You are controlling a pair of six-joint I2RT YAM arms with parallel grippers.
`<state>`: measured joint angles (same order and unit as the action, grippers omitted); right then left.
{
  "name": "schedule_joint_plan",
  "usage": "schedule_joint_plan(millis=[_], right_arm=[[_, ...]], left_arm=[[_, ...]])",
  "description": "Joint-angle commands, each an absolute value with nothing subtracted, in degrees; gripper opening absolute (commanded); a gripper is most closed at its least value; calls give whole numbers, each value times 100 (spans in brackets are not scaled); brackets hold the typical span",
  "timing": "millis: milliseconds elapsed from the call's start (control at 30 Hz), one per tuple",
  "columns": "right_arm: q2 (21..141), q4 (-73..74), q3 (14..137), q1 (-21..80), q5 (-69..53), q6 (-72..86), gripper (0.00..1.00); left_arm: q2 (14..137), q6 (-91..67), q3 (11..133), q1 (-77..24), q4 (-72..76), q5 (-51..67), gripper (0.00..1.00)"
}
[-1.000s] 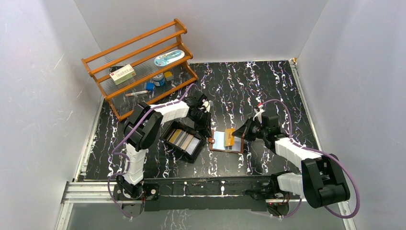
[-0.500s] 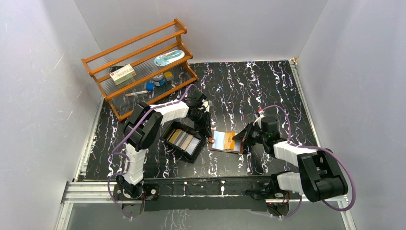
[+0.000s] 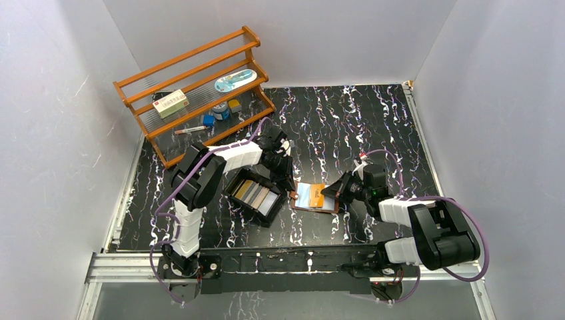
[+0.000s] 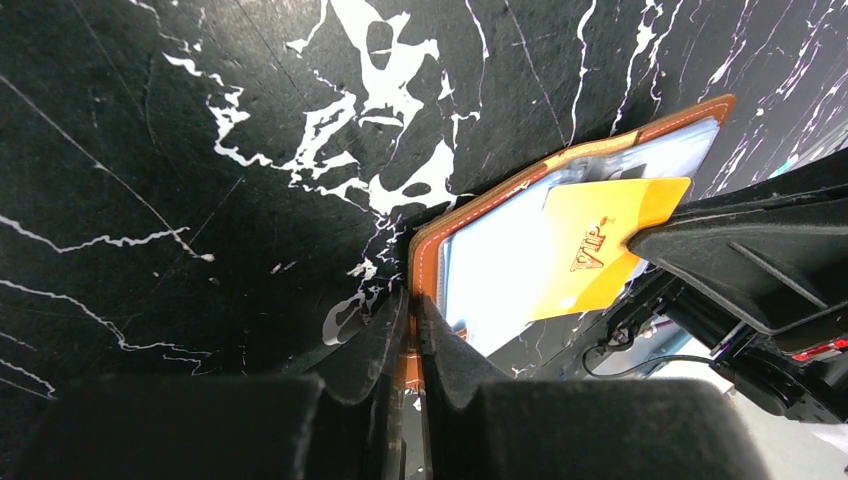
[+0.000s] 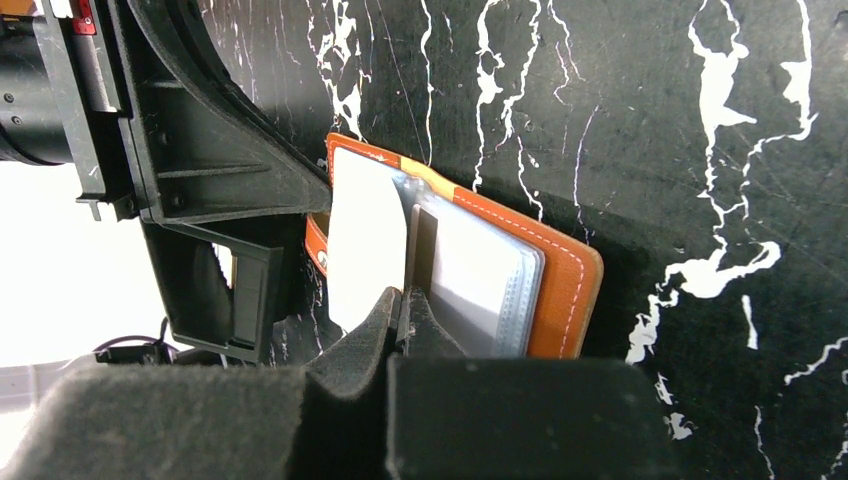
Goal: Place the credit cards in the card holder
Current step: Insert the credit card into the card holder.
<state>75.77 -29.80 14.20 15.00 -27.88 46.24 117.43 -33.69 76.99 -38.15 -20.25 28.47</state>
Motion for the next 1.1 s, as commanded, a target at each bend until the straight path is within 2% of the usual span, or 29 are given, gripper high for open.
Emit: schedule_joint_plan(millis=[0,267,1067], right_arm=[[7589,-3208,1364,1511,-2814,4843,0],[7119,-2687,1213,1509,-2288,4764,0],[6785,-2461,986,1505,-2028,4764,0]], left_arm=[[11609,-3391,7507,-3920,-2101,2660,8],[11510,-3367,7372,-3933,-2109,2565,8],[11522,-3293,7312,-3970,-2232,2453,8]])
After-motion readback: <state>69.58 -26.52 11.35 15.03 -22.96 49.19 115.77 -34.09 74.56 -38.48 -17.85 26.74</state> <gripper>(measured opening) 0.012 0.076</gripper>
